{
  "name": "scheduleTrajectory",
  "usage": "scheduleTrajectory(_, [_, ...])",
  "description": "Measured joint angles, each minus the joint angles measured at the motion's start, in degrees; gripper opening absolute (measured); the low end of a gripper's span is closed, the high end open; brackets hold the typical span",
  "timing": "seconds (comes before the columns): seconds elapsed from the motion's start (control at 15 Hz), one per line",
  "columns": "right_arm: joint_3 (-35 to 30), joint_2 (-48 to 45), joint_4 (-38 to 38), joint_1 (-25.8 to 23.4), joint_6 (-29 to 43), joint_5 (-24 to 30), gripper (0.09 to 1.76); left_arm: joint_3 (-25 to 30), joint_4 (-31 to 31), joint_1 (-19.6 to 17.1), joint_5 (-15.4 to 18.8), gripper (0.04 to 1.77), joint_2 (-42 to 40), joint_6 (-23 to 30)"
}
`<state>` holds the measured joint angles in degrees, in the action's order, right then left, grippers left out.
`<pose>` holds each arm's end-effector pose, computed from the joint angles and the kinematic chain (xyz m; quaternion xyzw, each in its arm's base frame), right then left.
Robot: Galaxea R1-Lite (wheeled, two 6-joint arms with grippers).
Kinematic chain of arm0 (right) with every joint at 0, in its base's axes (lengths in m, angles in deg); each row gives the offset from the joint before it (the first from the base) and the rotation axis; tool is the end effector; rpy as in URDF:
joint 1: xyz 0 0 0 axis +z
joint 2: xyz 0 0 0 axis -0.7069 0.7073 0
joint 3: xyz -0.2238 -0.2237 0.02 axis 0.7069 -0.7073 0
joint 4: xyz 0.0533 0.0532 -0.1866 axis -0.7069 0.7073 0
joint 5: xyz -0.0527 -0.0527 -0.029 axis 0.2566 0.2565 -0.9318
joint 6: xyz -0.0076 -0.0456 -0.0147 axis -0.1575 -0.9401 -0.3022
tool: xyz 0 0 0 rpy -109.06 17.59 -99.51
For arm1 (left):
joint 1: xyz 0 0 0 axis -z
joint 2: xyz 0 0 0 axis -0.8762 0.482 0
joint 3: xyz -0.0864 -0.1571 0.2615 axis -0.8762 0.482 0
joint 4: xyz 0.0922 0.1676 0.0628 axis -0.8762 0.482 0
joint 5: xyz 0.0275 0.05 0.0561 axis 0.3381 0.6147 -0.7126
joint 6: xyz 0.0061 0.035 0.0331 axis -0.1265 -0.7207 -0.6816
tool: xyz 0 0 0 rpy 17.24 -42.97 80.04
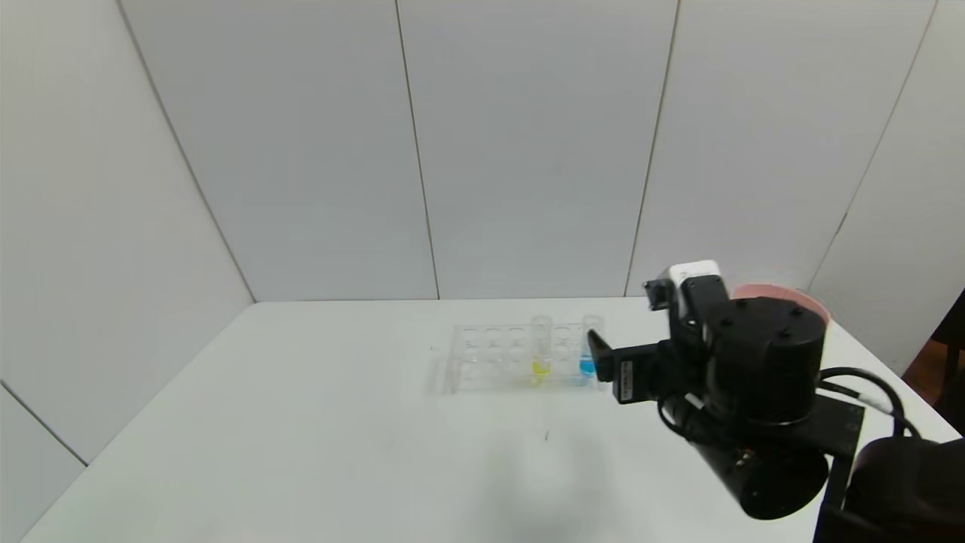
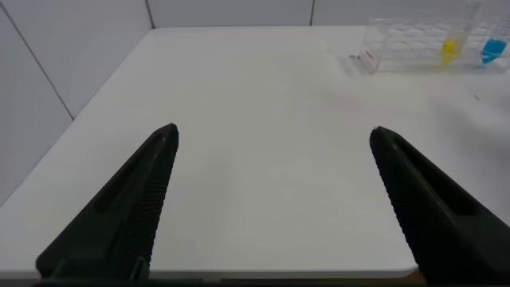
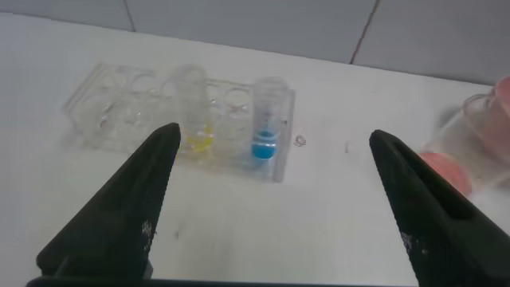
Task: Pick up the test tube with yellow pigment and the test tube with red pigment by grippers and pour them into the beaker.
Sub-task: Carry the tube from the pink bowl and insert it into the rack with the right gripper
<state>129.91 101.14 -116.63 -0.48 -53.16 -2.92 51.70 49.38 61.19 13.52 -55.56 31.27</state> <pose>0.2716 0.2263 0.1519 -0.0268 0.0914 0.0646 0.9934 -0.0019 0.0002 0.0733 -0.0081 0.0085 0.0014 0.9999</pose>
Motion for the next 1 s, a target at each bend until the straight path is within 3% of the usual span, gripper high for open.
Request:
scheduleTrajectory(0.33, [5.8, 9.16, 0.39, 6.75, 4.1, -6.11, 1.7, 0.0, 0.0, 0.0, 0.0, 1.72, 0.0, 0.02])
scheduleTrajectory(1.0, [17.54, 21.64, 1.1, 5.79, 6.27, -7.17, 1.7, 0.0, 0.0, 0.0, 0.02, 1.72, 0.0, 0.02])
